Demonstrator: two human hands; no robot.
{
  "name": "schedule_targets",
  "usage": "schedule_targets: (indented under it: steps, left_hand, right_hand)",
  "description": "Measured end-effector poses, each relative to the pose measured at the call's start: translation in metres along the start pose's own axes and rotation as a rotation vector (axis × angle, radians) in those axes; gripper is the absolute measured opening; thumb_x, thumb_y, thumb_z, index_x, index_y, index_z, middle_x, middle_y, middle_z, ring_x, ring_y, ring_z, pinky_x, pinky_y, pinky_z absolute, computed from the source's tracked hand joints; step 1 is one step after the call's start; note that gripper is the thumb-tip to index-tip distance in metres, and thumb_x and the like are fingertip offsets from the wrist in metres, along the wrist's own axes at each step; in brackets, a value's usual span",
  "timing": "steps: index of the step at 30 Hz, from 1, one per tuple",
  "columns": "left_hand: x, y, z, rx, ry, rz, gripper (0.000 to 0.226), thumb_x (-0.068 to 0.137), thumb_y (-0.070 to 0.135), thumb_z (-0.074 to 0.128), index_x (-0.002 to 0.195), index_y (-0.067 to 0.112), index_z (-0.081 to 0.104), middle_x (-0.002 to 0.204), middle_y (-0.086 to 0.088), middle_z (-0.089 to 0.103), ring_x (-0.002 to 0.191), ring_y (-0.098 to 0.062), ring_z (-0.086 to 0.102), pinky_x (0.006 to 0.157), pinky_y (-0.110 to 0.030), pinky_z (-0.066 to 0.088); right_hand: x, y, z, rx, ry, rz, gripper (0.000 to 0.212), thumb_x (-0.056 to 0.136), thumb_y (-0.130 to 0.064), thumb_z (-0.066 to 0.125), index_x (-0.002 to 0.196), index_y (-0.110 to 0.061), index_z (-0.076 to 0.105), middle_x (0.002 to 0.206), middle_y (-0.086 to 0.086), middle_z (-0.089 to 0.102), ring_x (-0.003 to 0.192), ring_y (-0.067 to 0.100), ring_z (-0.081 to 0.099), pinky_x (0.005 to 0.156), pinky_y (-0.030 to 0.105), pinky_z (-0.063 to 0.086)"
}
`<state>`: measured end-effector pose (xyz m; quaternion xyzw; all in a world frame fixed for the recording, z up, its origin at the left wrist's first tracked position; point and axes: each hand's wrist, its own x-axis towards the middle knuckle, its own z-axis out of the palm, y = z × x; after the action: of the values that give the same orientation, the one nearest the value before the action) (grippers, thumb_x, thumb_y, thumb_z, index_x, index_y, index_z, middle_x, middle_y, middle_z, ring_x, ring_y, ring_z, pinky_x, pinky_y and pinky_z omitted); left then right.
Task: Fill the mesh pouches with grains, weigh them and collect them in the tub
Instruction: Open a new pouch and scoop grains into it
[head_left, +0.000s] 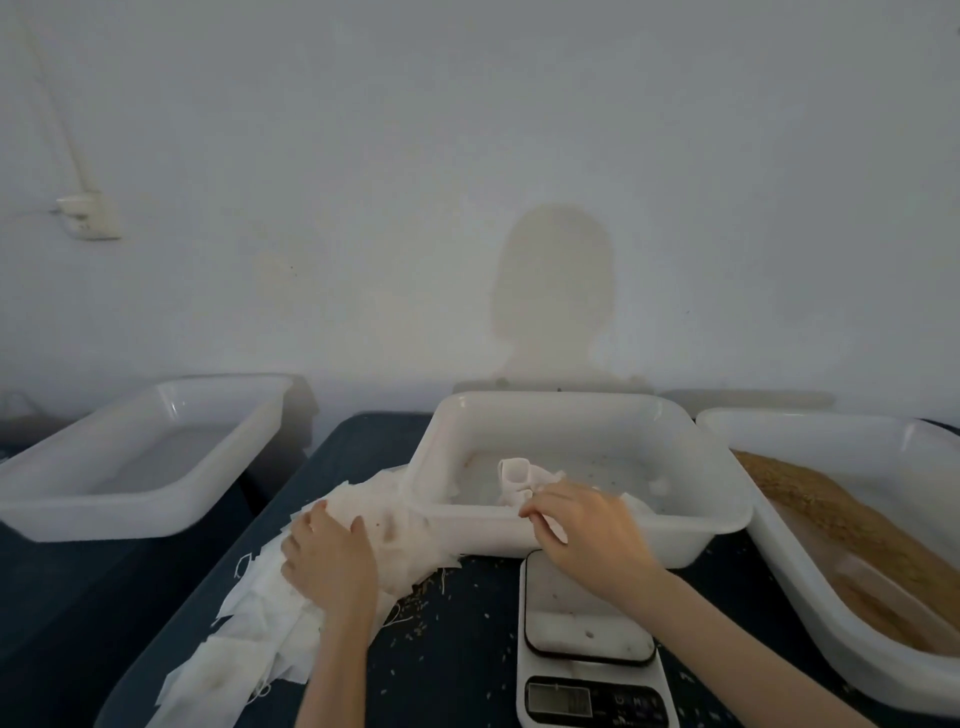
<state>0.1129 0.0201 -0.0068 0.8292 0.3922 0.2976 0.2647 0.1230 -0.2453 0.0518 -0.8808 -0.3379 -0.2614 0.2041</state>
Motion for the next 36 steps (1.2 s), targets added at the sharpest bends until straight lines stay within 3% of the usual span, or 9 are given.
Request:
schedule_targets:
  steps: [3,6,11,15,18,25,28,31,36]
  left_hand:
    - [0.014,-0.011,-0.007,0.149,-0.138,0.030,0.034,0.091,0.028,0.055,0.120,0.011,0.056,0.114,-0.012,0.059,0.106,-0.031,0.052,0.088,-0.041,0.039]
    - [0.018,-0.014,-0.014,0.042,-0.063,0.107,0.026,0.092,0.018,0.052,0.115,0.010,0.060,0.094,-0.011,0.064,0.083,-0.027,0.055,0.069,-0.034,0.041]
    - [0.017,-0.011,-0.024,-0.132,-0.025,0.072,0.019,0.088,0.015,0.055,0.100,0.009,0.068,0.098,-0.015,0.064,0.091,-0.033,0.056,0.072,-0.041,0.048]
    - [0.011,-0.004,-0.036,-0.417,-0.052,0.018,0.010,0.091,0.015,0.051,0.090,0.016,0.061,0.090,-0.009,0.065,0.073,-0.020,0.054,0.069,-0.035,0.044]
    - [0.004,0.004,-0.048,-0.642,-0.098,-0.096,0.005,0.093,0.018,0.053,0.094,0.018,0.058,0.092,-0.007,0.062,0.078,-0.022,0.056,0.076,-0.039,0.049]
    - [-0.018,0.020,-0.072,-1.523,-0.437,-0.625,0.020,0.099,0.022,0.047,0.083,0.032,0.051,0.078,0.012,0.048,0.069,0.001,0.054,0.061,-0.011,0.045]
    - [-0.029,0.025,-0.070,-1.528,-0.449,-0.717,0.018,0.095,0.017,0.056,0.077,0.021,0.055,0.061,0.012,0.055,0.049,0.000,0.052,0.047,-0.005,0.043]
    - [-0.049,0.044,-0.072,-1.518,-0.604,-0.772,0.004,0.093,0.014,0.059,0.096,0.013,0.061,0.086,0.004,0.063,0.054,-0.003,0.056,0.042,-0.008,0.045]
    - [-0.072,0.059,-0.061,-1.445,-0.776,-0.742,0.026,0.091,0.015,0.060,0.116,0.006,0.058,0.114,-0.013,0.061,0.082,-0.016,0.059,0.038,-0.012,0.046]
  right_hand:
    - [-0.010,-0.006,0.001,0.060,-0.135,-0.006,0.021,0.093,-0.030,0.049,0.099,-0.030,0.069,0.095,-0.016,0.068,0.084,0.000,0.058,0.072,0.020,0.048]
    - [-0.020,-0.010,0.006,0.066,-0.185,-0.018,0.025,0.095,-0.033,0.044,0.105,-0.031,0.067,0.101,-0.016,0.066,0.094,0.002,0.057,0.084,0.017,0.045]
    - [-0.031,-0.012,0.009,0.115,-0.238,0.053,0.025,0.095,-0.034,0.047,0.109,-0.035,0.067,0.104,-0.022,0.065,0.094,-0.006,0.053,0.073,-0.002,0.032]
    - [-0.038,-0.012,0.008,0.143,-0.305,0.126,0.023,0.095,-0.035,0.049,0.107,-0.037,0.067,0.105,-0.023,0.065,0.082,-0.009,0.053,0.070,-0.002,0.034]
    - [-0.038,-0.013,0.006,0.202,-0.335,0.215,0.021,0.094,-0.033,0.050,0.105,-0.038,0.068,0.099,-0.021,0.067,0.077,-0.008,0.054,0.073,0.005,0.042]
    - [-0.024,-0.036,0.010,0.753,-0.409,0.476,0.023,0.096,-0.013,0.050,0.114,-0.017,0.065,0.095,-0.002,0.070,0.071,0.003,0.060,0.068,0.017,0.053]
    - [-0.009,-0.056,0.018,0.995,-0.497,0.615,0.027,0.101,-0.017,0.043,0.122,-0.007,0.058,0.109,0.008,0.067,0.073,0.010,0.062,0.068,0.020,0.055]
    - [0.003,-0.073,0.028,1.214,-0.559,0.747,0.033,0.104,-0.026,0.038,0.123,-0.006,0.056,0.115,0.012,0.066,0.078,0.011,0.066,0.072,0.020,0.056]
    - [0.000,-0.072,0.034,1.464,-0.482,0.786,0.027,0.102,-0.026,0.043,0.104,-0.015,0.068,0.098,0.003,0.071,0.089,0.012,0.068,0.079,0.022,0.054]
